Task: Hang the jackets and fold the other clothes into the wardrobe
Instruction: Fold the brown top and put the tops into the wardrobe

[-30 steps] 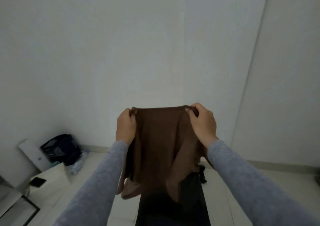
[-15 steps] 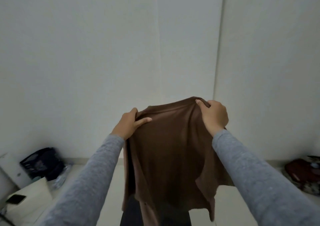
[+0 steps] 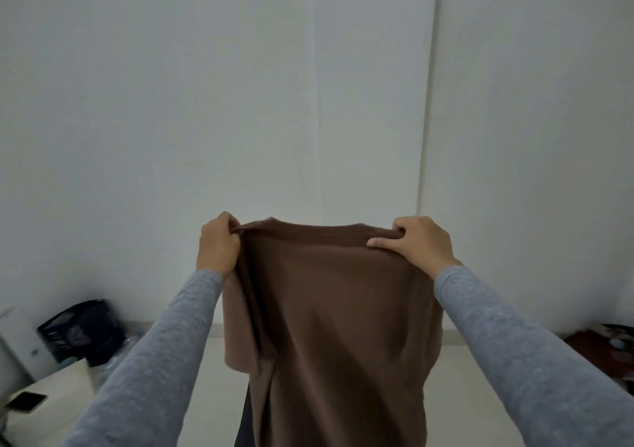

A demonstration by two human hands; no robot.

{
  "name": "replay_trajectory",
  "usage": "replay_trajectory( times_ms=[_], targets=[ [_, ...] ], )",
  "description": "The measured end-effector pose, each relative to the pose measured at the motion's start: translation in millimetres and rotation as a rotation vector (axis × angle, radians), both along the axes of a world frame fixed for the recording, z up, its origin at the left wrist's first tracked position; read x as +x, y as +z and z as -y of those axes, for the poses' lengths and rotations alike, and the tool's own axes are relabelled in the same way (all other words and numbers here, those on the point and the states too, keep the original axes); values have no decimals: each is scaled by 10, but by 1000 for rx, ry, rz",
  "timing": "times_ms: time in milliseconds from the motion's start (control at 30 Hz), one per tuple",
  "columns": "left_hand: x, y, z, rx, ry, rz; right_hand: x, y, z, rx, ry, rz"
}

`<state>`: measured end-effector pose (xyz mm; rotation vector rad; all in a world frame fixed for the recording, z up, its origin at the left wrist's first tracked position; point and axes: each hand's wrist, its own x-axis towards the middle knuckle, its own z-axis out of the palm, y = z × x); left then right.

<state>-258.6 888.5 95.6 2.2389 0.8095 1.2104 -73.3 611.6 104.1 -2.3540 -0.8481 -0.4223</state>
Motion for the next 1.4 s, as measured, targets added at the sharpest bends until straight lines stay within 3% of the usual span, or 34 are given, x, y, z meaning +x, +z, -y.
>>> replay_trajectory(
  times_ms=[100, 467, 633, 800, 1000, 1167, 1400],
  targets=[
    [-70, 126, -41, -25, 37, 90, -18, -23, -14, -40, 72, -46],
    [-706, 129, -60, 92, 62, 116, -625, -177, -323, 365, -136, -128],
    [-1055, 67, -123, 28, 72, 141, -1038, -180, -348, 450, -170, -124],
    [-1381, -154, 2, -37, 54, 177, -1458, -300, -180, 361, -297, -59],
    [-1825, -725, 252, -130, 4, 156, -1954, -871, 80, 456, -276, -98],
    [-2159, -1304, 403, -160, 13, 29, -2289, -1413, 430, 308, -462, -183],
    [-2329, -1933, 441, -176, -67, -132, -2470, -1875, 585, 239, -545, -260]
  ],
)
